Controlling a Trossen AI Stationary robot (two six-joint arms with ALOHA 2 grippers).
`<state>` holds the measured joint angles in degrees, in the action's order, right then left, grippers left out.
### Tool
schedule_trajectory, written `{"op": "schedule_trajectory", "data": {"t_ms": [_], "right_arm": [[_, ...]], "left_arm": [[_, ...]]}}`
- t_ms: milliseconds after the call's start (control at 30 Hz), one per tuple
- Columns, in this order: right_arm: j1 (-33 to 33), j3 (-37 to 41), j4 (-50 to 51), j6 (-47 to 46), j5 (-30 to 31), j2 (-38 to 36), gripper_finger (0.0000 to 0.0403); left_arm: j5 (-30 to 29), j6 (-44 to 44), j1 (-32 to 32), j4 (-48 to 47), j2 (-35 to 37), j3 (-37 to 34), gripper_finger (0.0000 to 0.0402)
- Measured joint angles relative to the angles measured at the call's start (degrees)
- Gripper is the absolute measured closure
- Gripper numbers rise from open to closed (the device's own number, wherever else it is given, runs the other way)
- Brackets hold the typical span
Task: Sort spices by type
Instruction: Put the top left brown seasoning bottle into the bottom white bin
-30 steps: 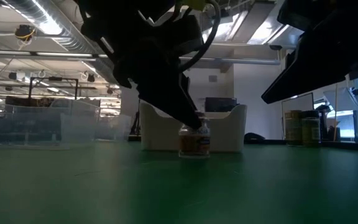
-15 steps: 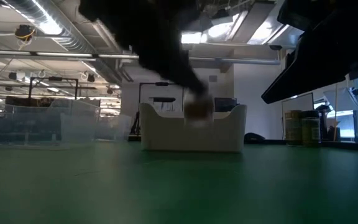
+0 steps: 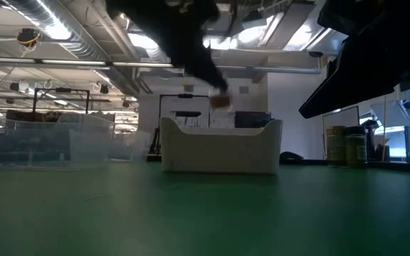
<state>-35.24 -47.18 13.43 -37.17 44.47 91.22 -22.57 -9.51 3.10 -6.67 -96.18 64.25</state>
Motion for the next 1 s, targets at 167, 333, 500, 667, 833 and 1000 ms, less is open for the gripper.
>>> {"op": "schedule_trajectory", "data": {"t_ms": [167,333,500,667,833,1000], "right_arm": [[0.00,0.00,0.05,0.00,0.09,0.00,0.0116],[0.00,0.00,0.10,0.00,0.09,0.00,0.0116],[0.00,0.00,0.07,0.00,0.11,0.00,0.0116],[0.00,0.00,-0.04,0.00,0.11,0.00,0.0116],[0.00,0.00,-0.02,-0.02,0.11,0.00,0.0116],[0.00,0.00,-0.04,-0.02,0.11,0.00,0.0116]], "left_arm": [[1.47,0.36,-3.02,1.32,-4.31,0.00,0.0233],[2.21,0.72,-4.35,2.91,-8.37,-0.02,0.0232],[2.96,2.84,-4.73,3.21,-10.87,-0.02,0.0232],[2.95,3.09,-4.76,3.76,-12.32,-0.02,0.0231],[2.91,3.50,-4.80,3.82,-12.61,0.02,0.0231],[2.95,3.86,-5.05,4.11,-12.66,0.02,0.0231]]}}
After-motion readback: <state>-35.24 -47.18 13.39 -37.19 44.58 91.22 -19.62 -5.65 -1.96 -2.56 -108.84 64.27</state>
